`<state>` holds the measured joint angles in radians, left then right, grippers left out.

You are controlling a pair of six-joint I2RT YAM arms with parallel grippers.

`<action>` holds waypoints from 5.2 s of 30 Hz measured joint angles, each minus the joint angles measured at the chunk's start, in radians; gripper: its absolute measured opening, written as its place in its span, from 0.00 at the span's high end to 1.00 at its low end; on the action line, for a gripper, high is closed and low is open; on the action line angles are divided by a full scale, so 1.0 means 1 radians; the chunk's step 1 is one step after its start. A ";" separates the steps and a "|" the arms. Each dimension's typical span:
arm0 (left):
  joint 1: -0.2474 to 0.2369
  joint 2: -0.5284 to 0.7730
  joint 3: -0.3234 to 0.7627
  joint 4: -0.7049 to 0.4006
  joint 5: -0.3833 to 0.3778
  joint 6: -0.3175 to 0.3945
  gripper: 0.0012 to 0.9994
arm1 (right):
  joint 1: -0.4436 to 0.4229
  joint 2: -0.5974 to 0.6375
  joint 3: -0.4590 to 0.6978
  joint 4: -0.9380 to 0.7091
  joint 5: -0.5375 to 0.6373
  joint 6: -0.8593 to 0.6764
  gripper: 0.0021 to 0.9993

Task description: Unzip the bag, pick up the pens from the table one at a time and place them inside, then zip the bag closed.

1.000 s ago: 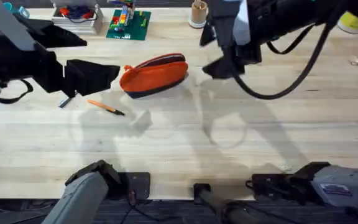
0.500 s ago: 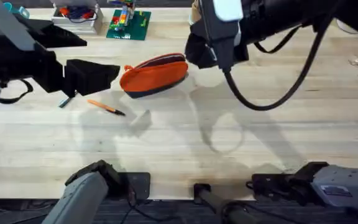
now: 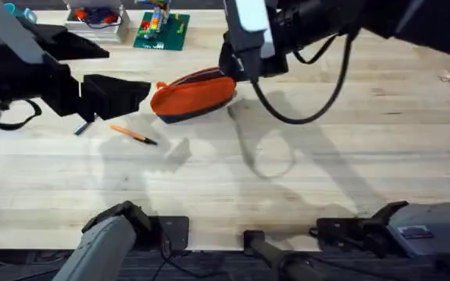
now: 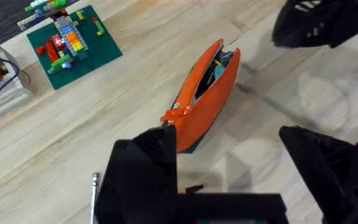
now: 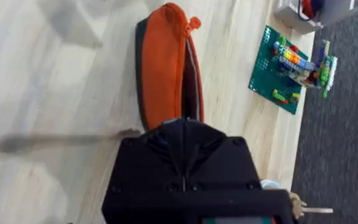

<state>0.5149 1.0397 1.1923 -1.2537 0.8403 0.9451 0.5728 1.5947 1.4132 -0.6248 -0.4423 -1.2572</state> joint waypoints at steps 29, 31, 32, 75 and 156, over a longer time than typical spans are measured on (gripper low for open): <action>0.000 0.000 0.000 -0.001 0.000 -0.003 0.00 | -0.107 0.237 0.000 0.165 -0.145 0.035 0.97; 0.000 0.000 0.000 -0.007 0.000 -0.003 0.00 | -0.107 0.254 0.000 0.167 -0.153 0.041 0.97; 0.000 0.000 0.000 -0.009 0.000 -0.003 0.00 | -0.108 0.262 0.000 0.170 -0.155 0.043 0.97; 0.000 0.000 0.000 -0.015 0.000 -0.003 0.00 | -0.117 0.381 0.007 0.220 -0.194 0.098 0.01; 0.000 0.007 0.000 0.187 -0.617 -0.466 0.01 | -0.225 -0.036 0.007 -0.415 -0.246 0.450 0.00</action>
<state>0.5152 1.0467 1.1923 -1.0670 0.2236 0.4793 0.3473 1.5589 1.4204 -1.0401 -0.6888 -0.8070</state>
